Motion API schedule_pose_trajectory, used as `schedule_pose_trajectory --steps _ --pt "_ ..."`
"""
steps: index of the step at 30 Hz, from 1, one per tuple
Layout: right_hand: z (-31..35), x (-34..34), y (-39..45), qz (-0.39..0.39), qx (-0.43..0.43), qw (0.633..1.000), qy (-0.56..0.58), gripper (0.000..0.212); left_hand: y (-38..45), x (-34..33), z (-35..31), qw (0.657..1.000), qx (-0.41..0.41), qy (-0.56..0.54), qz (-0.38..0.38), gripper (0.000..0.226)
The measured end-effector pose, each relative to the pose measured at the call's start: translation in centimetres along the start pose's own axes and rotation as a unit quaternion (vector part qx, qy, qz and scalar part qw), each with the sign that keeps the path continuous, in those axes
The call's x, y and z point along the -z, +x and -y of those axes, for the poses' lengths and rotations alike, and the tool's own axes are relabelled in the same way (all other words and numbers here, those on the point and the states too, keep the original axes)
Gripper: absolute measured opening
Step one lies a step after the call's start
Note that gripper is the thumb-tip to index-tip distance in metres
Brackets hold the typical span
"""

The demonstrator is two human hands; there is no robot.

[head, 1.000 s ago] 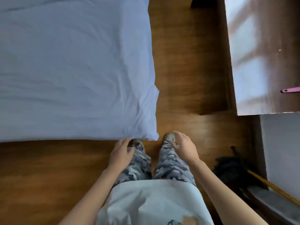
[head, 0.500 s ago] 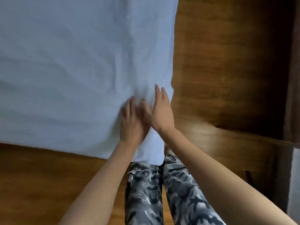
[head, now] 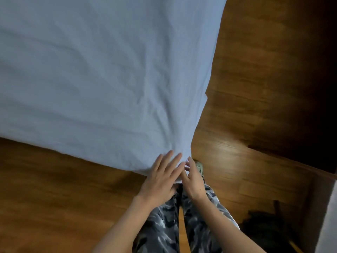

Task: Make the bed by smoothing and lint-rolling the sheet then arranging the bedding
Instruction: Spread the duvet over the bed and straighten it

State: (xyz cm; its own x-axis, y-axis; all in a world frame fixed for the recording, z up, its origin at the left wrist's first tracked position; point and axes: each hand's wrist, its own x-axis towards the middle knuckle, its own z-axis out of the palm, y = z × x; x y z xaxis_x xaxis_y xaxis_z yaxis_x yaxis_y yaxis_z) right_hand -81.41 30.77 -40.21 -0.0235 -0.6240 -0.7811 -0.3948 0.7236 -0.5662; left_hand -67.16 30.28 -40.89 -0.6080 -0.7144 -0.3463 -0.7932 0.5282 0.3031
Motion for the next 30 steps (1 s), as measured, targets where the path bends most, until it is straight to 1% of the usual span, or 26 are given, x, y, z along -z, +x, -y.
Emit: schedule_pose_trajectory --steps 1,2,3,4,5,6,7,8,9,10,11,13,14,16,18,19,21,22,24,25,26,27,29,30 --pt "-0.4 0.0 -0.3 -0.004 0.015 1.0 -0.016 0.03 -1.0 0.0 0.2 0.999 0.002 -0.02 -0.035 0.073" --pt "-0.8 -0.2 -0.6 0.001 0.027 0.999 -0.03 0.036 -2.2 -0.2 0.5 0.995 0.034 -0.044 -0.081 0.062" --pt "-1.3 -0.4 -0.8 0.01 0.032 0.998 -0.056 0.04 -3.3 -0.4 0.7 0.984 0.101 -0.067 -0.129 0.055" --pt "-1.7 -0.9 -0.8 0.016 0.034 0.995 -0.095 0.042 -4.5 -0.6 1.0 0.963 0.195 -0.091 -0.164 0.052" --pt "-2.2 -1.3 -0.6 0.017 0.03 0.988 -0.15 0.044 -5.5 -0.6 1.2 0.929 0.298 -0.121 -0.182 0.052" --pt "-2.4 -1.6 -0.3 0.012 0.027 0.978 -0.204 0.044 -6.1 -0.8 1.2 0.883 0.4 -0.158 -0.188 0.056" --pt "-2.6 -1.8 0.2 0.001 0.025 0.968 -0.248 0.042 -6.4 -0.9 1.2 0.827 0.49 -0.211 -0.178 0.064" --pt "-2.7 -1.9 0.7 -0.016 0.033 0.959 -0.282 0.037 -6.5 -1.0 1.3 0.767 0.558 -0.277 -0.154 0.075" --pt "-2.7 -1.9 1.1 -0.025 0.043 0.95 -0.309 0.032 -6.3 -1.2 1.4 0.711 0.598 -0.349 -0.123 0.084" --pt "-2.4 -1.8 1.3 -0.031 0.061 0.94 -0.335 0.031 -6.1 -1.7 1.5 0.662 0.608 -0.428 -0.094 0.09" --pt "-2.5 -1.7 1.5 -0.035 0.08 0.931 -0.354 0.033 -5.7 -2.3 1.6 0.614 0.598 -0.511 -0.068 0.093" --pt "-2.9 -1.4 1.4 -0.044 0.131 0.919 -0.369 0.032 -4.8 -3.0 1.4 0.521 0.543 -0.659 -0.017 0.092" --pt "-3.3 -1.4 1.1 -0.053 0.161 0.915 -0.367 0.032 -4.5 -3.1 1.1 0.494 0.511 -0.703 0.0 0.087" --pt "-4.0 -1.0 0.3 -0.063 0.183 0.917 -0.349 0.035 -3.6 -3.3 0.7 0.471 0.478 -0.742 -0.006 0.066" --pt "-4.6 -0.8 -0.4 -0.053 0.183 0.926 -0.326 0.034 -3.0 -3.6 0.8 0.433 0.474 -0.765 -0.046 0.044" --pt "-4.9 -0.8 -0.7 -0.046 0.185 0.927 -0.324 0.035 -3.0 -3.9 0.7 0.409 0.477 -0.775 -0.069 0.036" --pt "-4.9 -0.6 -1.1 -0.041 0.175 0.934 -0.308 0.038 -2.5 -4.0 1.3 0.375 0.491 -0.78 -0.101 0.021" --pt "-4.9 -0.5 -1.5 -0.035 0.177 0.936 -0.301 0.039 -2.5 -4.1 1.5 0.345 0.498 -0.786 -0.123 0.019" --pt "-4.9 -0.1 -2.2 -0.031 0.184 0.939 -0.289 0.039 -2.8 -4.0 2.2 0.26 0.508 -0.802 -0.176 0.025" --pt "-4.9 0.2 -2.6 -0.029 0.186 0.94 -0.284 0.041 -2.9 -4.1 2.4 0.224 0.507 -0.808 -0.199 0.025" --pt "-5.0 0.5 -3.0 -0.024 0.187 0.941 -0.281 0.043 -3.1 -4.1 2.5 0.202 0.5 -0.814 -0.213 0.025" --pt "-5.0 0.7 -3.3 -0.019 0.185 0.943 -0.277 0.047 -3.2 -4.1 2.5 0.188 0.488 -0.823 -0.219 0.025" --pt "-4.8 0.9 -3.6 -0.012 0.178 0.945 -0.273 0.052 -3.0 -4.3 2.2 0.182 0.458 -0.841 -0.223 0.03" --pt "-4.7 0.9 -3.6 -0.014 0.177 0.945 -0.275 0.053 -2.8 -4.4 1.9 0.182 0.457 -0.841 -0.223 0.033"
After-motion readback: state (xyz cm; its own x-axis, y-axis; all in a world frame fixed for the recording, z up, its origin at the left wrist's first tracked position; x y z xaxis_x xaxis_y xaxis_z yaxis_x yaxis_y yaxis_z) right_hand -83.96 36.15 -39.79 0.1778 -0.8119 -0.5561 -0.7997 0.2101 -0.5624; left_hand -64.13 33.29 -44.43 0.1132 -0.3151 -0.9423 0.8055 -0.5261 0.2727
